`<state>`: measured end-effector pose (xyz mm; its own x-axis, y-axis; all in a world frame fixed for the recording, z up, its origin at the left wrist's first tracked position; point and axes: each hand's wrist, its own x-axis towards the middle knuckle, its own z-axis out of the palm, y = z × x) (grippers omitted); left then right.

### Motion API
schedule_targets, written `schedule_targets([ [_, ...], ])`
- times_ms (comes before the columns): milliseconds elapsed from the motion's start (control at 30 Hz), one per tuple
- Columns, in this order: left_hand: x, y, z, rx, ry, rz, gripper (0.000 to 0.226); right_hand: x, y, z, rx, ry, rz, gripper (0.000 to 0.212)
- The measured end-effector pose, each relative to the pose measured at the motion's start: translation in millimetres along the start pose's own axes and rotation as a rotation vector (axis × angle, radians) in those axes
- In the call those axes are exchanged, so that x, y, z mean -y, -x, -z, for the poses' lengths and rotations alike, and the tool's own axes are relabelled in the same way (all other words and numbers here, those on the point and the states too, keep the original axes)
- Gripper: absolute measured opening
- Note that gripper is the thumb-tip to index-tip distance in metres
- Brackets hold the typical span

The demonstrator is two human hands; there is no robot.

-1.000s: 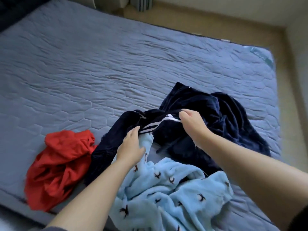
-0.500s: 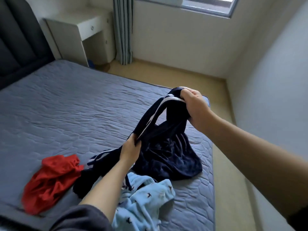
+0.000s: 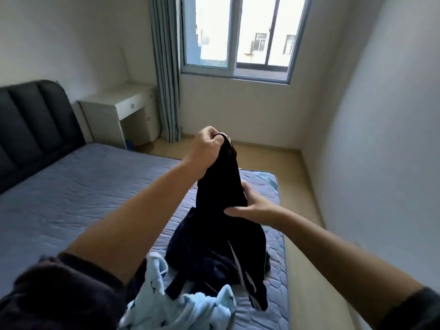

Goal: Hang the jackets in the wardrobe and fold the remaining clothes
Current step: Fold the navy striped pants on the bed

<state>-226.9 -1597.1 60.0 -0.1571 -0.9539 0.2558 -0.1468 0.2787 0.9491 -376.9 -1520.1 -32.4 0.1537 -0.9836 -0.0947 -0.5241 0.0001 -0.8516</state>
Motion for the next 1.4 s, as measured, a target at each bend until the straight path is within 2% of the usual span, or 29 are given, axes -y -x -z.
schedule_targets([
  [67,-22,2,-8,0.048,0.051,0.006,0.023,15,-2,-5,-0.177,-0.01,0.044,0.021],
  [100,-28,2,-8,0.058,0.064,0.006,0.022,23,-2,-4,-0.255,0.018,0.069,0.021],
  [167,-29,5,-1,0.045,0.094,0.006,0.017,34,-2,0,-0.33,0.012,0.108,0.038],
  [200,-25,8,3,0.039,0.109,0.007,0.015,40,-2,3,-0.361,-0.022,0.123,0.039],
  [300,4,29,9,0.069,0.18,0.042,0.015,58,-1,15,-0.473,-0.118,0.136,0.018],
  [367,34,47,10,0.106,0.179,0.049,0.02,69,-3,26,-0.564,-0.158,0.116,0.018],
  [467,71,70,13,0.289,0.126,0.099,0.027,87,-11,41,-0.644,-0.3,0.072,0.015],
  [567,91,81,14,0.573,0.027,0.143,0.011,99,-24,54,-0.718,-0.337,0.077,0.014],
  [633,95,81,17,0.618,-0.048,0.156,0.015,100,-30,61,-0.746,-0.341,0.074,0.014],
  [700,86,73,23,0.54,-0.002,0.197,0.02,91,-33,69,-0.775,-0.3,0.036,0.011],
  [800,54,52,32,0.393,0.177,0.24,0.02,66,-35,76,-0.74,-0.205,-0.119,0.011],
  [900,19,28,30,0.308,0.335,0.222,0.018,51,-31,67,-0.588,-0.104,-0.267,0.012],
  [967,0,14,28,0.248,0.405,0.238,0.019,51,-25,56,-0.489,-0.029,-0.303,0.017],
  [1067,-13,-5,25,0.178,0.464,0.296,0.016,54,-9,33,-0.434,-0.016,-0.188,0.022],
  [1200,-13,-15,15,0.124,0.492,0.412,0.023,58,21,3,-0.354,-0.319,0.042,0.011],
  [1267,-13,-15,10,0.112,0.527,0.459,0.024,56,32,-5,-0.282,-0.374,0.1,0.011],
  [1333,-18,-18,7,0.087,0.562,0.472,0.024,54,37,-8,-0.236,-0.341,0.106,0.031],
  [1400,-24,-22,6,0.053,0.569,0.455,0.025,53,35,-9,-0.277,-0.186,0.077,0.046],
])
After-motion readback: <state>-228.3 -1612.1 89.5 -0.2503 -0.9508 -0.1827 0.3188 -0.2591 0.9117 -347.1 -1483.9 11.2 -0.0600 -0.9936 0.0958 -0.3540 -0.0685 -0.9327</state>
